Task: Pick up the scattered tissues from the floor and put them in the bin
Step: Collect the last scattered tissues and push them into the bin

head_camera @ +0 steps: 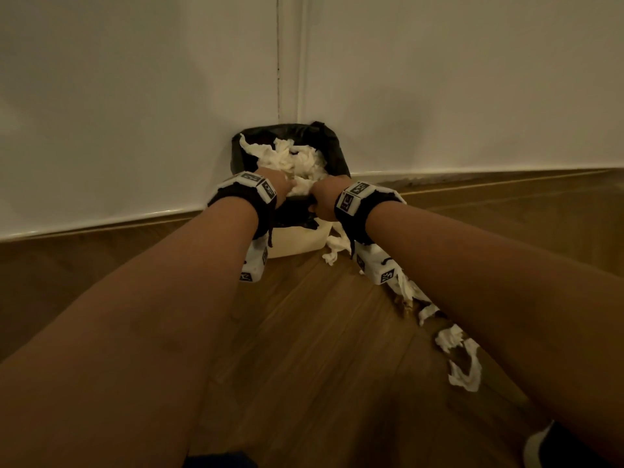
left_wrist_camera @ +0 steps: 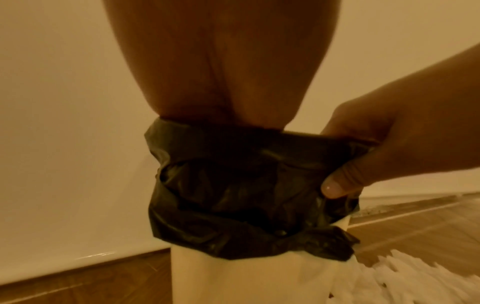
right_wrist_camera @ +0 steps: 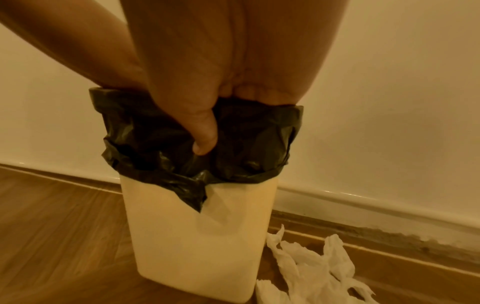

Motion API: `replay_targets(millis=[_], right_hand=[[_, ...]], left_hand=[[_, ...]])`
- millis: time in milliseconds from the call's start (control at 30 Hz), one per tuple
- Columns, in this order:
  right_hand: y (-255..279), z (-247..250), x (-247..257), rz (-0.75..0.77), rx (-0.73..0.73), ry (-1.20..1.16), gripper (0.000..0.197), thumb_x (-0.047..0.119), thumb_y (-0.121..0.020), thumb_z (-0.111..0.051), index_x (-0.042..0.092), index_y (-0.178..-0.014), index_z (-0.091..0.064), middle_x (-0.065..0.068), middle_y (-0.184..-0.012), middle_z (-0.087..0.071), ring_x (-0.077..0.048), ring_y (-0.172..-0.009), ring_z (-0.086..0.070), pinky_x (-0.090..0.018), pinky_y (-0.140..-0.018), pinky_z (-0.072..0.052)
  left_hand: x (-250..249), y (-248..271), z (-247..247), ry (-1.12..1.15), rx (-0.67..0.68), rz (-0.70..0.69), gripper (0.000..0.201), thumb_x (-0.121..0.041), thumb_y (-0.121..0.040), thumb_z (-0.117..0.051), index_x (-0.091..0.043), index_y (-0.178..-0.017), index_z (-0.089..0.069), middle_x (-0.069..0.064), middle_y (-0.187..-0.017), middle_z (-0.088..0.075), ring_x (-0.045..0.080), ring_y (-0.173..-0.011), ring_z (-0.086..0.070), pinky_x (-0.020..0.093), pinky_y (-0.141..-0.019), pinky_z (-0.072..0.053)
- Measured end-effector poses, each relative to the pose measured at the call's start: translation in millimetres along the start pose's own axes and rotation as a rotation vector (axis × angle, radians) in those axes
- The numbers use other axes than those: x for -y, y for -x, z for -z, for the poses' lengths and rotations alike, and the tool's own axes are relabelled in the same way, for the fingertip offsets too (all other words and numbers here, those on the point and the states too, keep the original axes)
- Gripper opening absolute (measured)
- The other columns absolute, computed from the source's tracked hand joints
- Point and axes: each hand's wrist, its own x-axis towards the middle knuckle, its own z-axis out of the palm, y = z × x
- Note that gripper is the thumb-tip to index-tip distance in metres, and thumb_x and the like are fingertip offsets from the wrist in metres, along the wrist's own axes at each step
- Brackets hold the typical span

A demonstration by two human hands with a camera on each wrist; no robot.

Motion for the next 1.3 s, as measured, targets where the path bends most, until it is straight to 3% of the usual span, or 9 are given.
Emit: replay_targets(millis=[100,200,300,367,500,667,900,1067,1300], right_hand=[[2,1,1,0.001,-0.002,-0.028,0.029,0.031,-0.096,-0.046,0.015,-0.118,-0.057,-0.007,-0.111,-0.062,-0.027,-0.101,-0.058,-0.035,-0.090,-0.040],[8,-1,0,0.014,-0.031,-0.123,0.035,0.024,-0.093,-0.047,0.022,-0.128,-0.051,-0.004,-0.123,-0.056,-0.025,-0.117,-0.051,-0.039,-0.110,-0.027],[23,-4,-4,0.000,-0.136,-0.161,0.032,0.022,-0.093,-0.045,0.015,-0.122,-0.054,-0.009,-0.126,-0.052,-0.026,-0.117,-0.049,-0.037,-0.109,-0.029],[37,-8,-6,-0.006,-0.215,-0.211,0.033,0.019,-0.092,-0.044,0.014,-0.123,-0.053,-0.010,-0.125,-0.051,-0.028,-0.116,-0.048,-0.038,-0.106,-0.032],[64,-14,-12,-0.010,-0.319,-0.334,0.042,0.011,-0.091,-0.043,0.017,-0.133,-0.048,-0.007,-0.133,-0.048,-0.027,-0.122,-0.045,-0.039,-0.105,-0.037],[97,-30,-25,-0.099,-0.341,-0.369,0.037,0.011,-0.091,-0.043,0.016,-0.126,-0.054,-0.007,-0.129,-0.050,-0.026,-0.122,-0.043,-0.039,-0.104,-0.034],[148,-81,-73,-0.345,-0.290,-0.460,0.035,0.010,-0.091,-0.042,0.016,-0.121,-0.058,-0.009,-0.127,-0.051,-0.030,-0.122,-0.042,-0.039,-0.099,-0.038],[183,-138,-119,-0.631,-0.190,-0.608,0.034,0.012,-0.091,-0.045,0.018,-0.122,-0.058,-0.012,-0.134,-0.048,-0.031,-0.126,-0.041,-0.042,-0.104,-0.039],[212,-216,-133,-0.834,0.189,-0.625,0.067,0.033,-0.090,-0.054,0.018,-0.147,-0.022,-0.014,-0.151,-0.023,-0.038,-0.133,-0.033,-0.045,-0.106,-0.036]], left_hand=[[-9,9,-2,0.003,0.016,0.039,0.052,-0.045,-0.101,-0.019,-0.030,-0.149,-0.012,0.005,-0.155,-0.021,0.031,-0.141,-0.023,0.056,-0.110,-0.017],[-20,23,2,0.019,-0.019,0.037,0.052,-0.041,-0.100,-0.022,-0.026,-0.149,-0.016,0.004,-0.156,-0.018,0.030,-0.143,-0.018,0.055,-0.112,-0.012],[-26,44,5,-0.036,-0.096,0.057,0.041,-0.030,-0.100,-0.031,-0.015,-0.136,-0.042,0.016,-0.142,-0.035,0.036,-0.123,-0.043,0.048,-0.101,-0.033],[-30,59,0,0.034,-0.212,0.135,0.038,-0.029,-0.099,-0.031,-0.009,-0.126,-0.049,0.017,-0.135,-0.038,0.035,-0.116,-0.047,0.045,-0.097,-0.037],[-48,89,-25,0.145,-0.447,0.152,0.040,-0.032,-0.098,-0.033,-0.014,-0.132,-0.041,0.012,-0.135,-0.039,0.031,-0.125,-0.038,0.048,-0.107,-0.027],[-87,106,-34,0.156,-0.542,0.061,0.045,-0.028,-0.094,-0.041,-0.022,-0.138,-0.036,0.008,-0.140,-0.035,0.028,-0.133,-0.029,0.050,-0.111,-0.015],[-153,101,-33,0.128,-0.462,-0.146,0.043,-0.022,-0.089,-0.045,-0.022,-0.132,-0.044,0.008,-0.134,-0.042,0.028,-0.124,-0.039,0.046,-0.101,-0.029],[-196,95,-54,0.098,-0.233,-0.328,0.039,-0.017,-0.090,-0.048,-0.024,-0.128,-0.047,0.005,-0.132,-0.044,0.026,-0.123,-0.043,0.046,-0.101,-0.032],[-245,83,-90,0.043,0.094,-0.468,0.033,-0.010,-0.094,-0.041,-0.019,-0.126,-0.048,0.008,-0.129,-0.047,0.028,-0.114,-0.052,0.040,-0.090,-0.041]])
